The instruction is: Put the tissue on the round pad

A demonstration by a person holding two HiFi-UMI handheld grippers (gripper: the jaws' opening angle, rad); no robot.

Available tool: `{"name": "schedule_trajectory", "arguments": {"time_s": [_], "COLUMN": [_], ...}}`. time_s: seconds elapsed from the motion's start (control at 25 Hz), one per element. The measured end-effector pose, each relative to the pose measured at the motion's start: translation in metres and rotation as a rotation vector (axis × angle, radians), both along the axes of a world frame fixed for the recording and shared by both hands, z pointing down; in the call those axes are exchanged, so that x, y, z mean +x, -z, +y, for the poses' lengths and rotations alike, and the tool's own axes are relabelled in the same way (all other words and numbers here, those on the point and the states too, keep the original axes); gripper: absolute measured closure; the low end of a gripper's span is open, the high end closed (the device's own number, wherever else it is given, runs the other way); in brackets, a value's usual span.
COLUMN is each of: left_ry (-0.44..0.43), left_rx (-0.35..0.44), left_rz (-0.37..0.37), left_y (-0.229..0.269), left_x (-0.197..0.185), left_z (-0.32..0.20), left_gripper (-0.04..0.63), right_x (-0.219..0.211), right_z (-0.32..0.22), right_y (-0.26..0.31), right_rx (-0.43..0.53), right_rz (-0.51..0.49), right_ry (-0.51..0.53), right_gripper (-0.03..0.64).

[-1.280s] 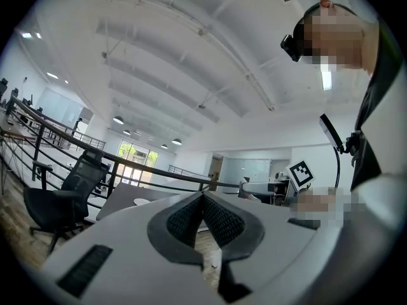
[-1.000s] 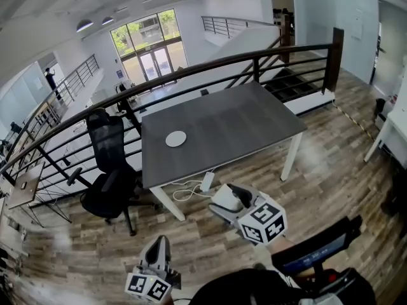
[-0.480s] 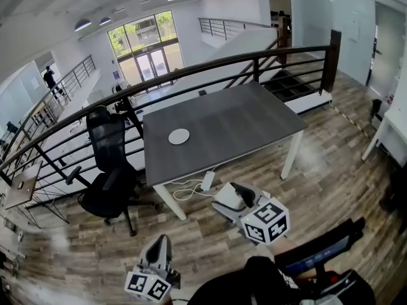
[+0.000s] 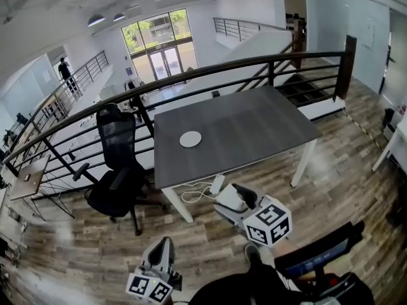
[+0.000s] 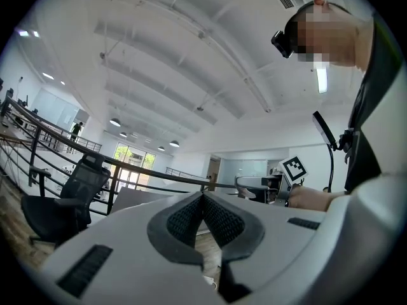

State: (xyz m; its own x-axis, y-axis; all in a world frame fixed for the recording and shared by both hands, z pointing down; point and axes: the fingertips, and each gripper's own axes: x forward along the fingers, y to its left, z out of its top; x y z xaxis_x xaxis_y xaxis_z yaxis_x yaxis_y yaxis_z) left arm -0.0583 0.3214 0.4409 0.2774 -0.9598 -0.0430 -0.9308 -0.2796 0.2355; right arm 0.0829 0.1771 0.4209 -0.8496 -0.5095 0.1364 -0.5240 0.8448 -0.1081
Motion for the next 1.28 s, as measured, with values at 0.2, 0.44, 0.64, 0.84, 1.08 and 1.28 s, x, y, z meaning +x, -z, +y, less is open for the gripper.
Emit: {"name": "schedule_trajectory", "arguments": {"time_s": [0.2, 0.44, 0.64, 0.84, 1.08, 1.28], "left_ry": [0.038, 0.070, 0.099, 0.115, 0.130, 0.153], "left_rx": [-0.007, -0.002, -0.006, -0.018, -0.020, -0.037], "left_rz": [-0.012, -0.027, -0.034, -0.043, -0.058, -0.061], "left_y": [0.001, 0.005, 0.008, 0.009, 0.011, 0.007], "left_x": [-0.004, -0.009, -0.002, 0.011, 0.025, 0.046], "left_z": [-0.033, -0.081, -0.121, -0.156, -0.196, -0.230], "left_gripper": [0.592, 0.592, 0.592, 0.592, 0.592, 0.592], "right_x": [-0.009, -0.018, -0.015, -0.009, -0.001, 0.017], "right_z": [-0.039, -0.091, -0.134, -0.169, -0.211, -0.246], "right_y": [-0.003, 0.000, 0.001, -0.001, -0.006, -0.011], "right_rx": [-0.003, -0.005, -0.013, -0.020, -0.034, -0.032], "right_rz": [-0.022, -0.020, -0.025, -0.032, -0.036, -0.039], "right_ry": [0.034, 0.065, 0.095, 0.120, 0.151, 0.170], "right_gripper": [0.282, 0.284, 0.282, 0.282, 0.282, 0.282]}}
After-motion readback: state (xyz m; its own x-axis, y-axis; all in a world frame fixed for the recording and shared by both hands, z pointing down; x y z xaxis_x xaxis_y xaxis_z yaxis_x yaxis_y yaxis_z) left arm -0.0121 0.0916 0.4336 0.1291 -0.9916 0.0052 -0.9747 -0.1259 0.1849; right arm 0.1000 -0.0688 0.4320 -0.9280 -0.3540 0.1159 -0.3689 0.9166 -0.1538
